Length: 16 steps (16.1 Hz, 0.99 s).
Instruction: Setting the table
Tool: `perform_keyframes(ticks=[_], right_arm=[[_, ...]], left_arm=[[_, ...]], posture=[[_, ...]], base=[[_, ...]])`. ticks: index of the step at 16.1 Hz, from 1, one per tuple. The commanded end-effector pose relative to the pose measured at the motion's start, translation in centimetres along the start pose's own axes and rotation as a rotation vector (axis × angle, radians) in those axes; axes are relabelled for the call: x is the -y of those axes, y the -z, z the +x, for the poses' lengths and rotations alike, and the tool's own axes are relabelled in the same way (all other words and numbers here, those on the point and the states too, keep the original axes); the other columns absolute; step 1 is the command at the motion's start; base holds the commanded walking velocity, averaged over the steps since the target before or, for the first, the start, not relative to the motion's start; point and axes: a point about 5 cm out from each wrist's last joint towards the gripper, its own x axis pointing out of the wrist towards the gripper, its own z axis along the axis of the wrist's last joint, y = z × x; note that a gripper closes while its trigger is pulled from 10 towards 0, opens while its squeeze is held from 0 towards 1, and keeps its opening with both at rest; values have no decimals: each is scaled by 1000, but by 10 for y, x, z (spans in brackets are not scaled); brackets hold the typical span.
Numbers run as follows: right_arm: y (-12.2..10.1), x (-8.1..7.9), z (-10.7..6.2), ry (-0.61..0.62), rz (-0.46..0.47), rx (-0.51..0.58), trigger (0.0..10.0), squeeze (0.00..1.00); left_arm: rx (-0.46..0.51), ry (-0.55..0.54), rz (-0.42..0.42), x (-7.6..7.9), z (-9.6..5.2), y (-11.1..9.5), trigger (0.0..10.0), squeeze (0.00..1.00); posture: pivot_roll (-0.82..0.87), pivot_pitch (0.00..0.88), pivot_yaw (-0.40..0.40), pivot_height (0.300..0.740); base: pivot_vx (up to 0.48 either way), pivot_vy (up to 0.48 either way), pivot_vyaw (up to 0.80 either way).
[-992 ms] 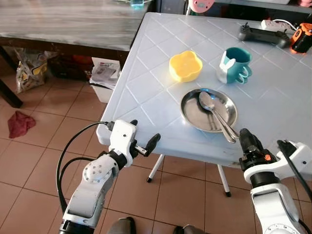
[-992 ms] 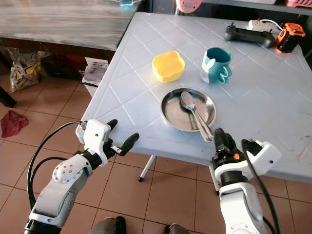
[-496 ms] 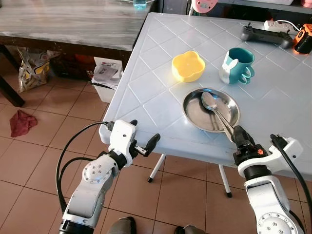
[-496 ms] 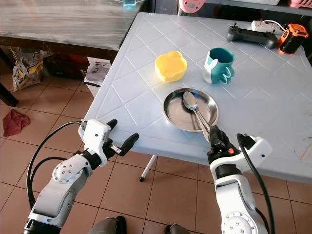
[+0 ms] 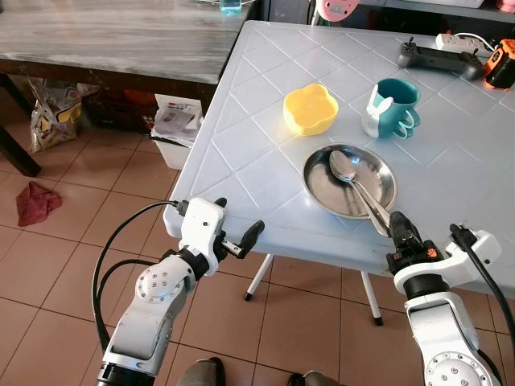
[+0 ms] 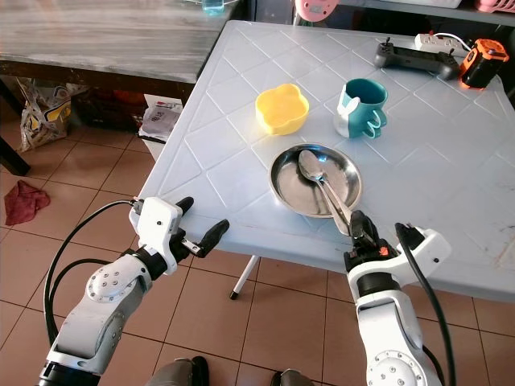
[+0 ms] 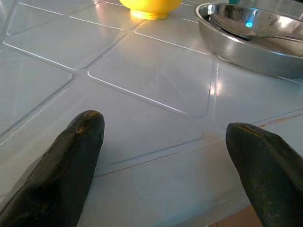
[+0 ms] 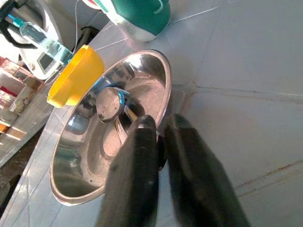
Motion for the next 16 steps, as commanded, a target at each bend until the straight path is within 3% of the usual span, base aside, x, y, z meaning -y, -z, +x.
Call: perform_keyframes(ticks=[1, 6, 8, 9, 16], right_arm=[[4, 5, -2, 28, 21, -10, 0, 0], [-3, 1, -2, 30, -1, 24, 0, 0], [-8, -1, -3, 26, -51, 39, 0, 0], [-14, -4, -5, 18, -143, 58, 0, 0], [-26, -18, -14, -43, -296, 106, 0, 0]], left_arm=[[-19, 14, 6, 2, -2, 4, 10000, 0], [-19, 10, 7, 2, -3, 4, 10000, 0], [-19, 11, 8, 2, -3, 4, 10000, 0], [-19, 11, 7, 2, -2, 5, 10000, 0], [35, -29, 1, 0, 7, -4, 10000, 0]], posture=[[64, 213, -2, 714], [65, 212, -1, 714], [65, 213, -1, 714], [61, 211, -1, 714], [41, 188, -6, 714]], base=[[0, 0, 0], [0, 0, 0], [0, 0, 0], [0, 0, 0], [0, 0, 0]])
